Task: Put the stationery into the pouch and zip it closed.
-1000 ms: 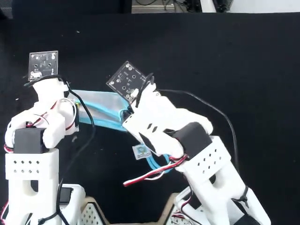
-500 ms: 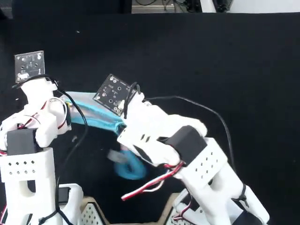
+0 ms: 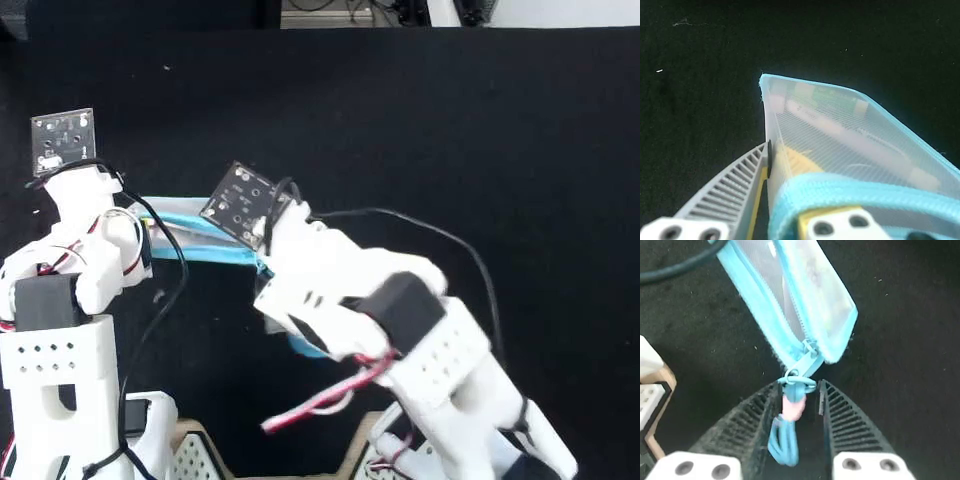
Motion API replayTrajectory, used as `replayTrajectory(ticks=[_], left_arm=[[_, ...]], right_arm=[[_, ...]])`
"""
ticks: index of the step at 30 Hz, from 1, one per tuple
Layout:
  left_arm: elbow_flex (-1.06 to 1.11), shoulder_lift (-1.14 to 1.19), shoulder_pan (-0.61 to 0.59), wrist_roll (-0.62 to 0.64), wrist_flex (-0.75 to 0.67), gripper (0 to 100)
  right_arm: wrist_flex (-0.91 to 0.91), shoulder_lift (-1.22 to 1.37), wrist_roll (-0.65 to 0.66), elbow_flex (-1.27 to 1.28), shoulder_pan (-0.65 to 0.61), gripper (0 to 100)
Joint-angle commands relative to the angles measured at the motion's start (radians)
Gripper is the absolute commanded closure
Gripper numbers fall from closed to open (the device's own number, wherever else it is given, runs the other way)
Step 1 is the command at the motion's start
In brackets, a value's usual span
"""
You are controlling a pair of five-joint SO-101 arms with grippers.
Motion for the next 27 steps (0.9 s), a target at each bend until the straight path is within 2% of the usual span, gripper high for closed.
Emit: replayTrajectory(ticks=[1,4,8,14,20,27], left_arm=[[-0.015,-0.015,-0.016,-0.008,-0.003,97],[-0.015,-0.015,-0.016,-0.008,-0.005,97],[-0.015,-0.015,-0.016,-0.008,-0.005,97],[-0.015,-0.015,-0.016,-0.008,-0.005,97],[-0.015,-0.015,-0.016,-0.008,-0.005,97],[-0.015,-0.015,-0.016,-0.008,-0.005,97]], right_arm=[[-0.002,-0.145,0.002,0.010,-0.028,87.8],[-0.037,-0.255,0.002,0.116,-0.032,87.5],[-0.180,-0.397,-0.040,0.329,-0.031,87.1],[-0.382,-0.572,-0.126,0.578,-0.058,76.7],[-0.580,-0.648,-0.126,0.746,-0.055,79.8],[-0.684,-0.651,-0.204,0.803,-0.052,79.7]])
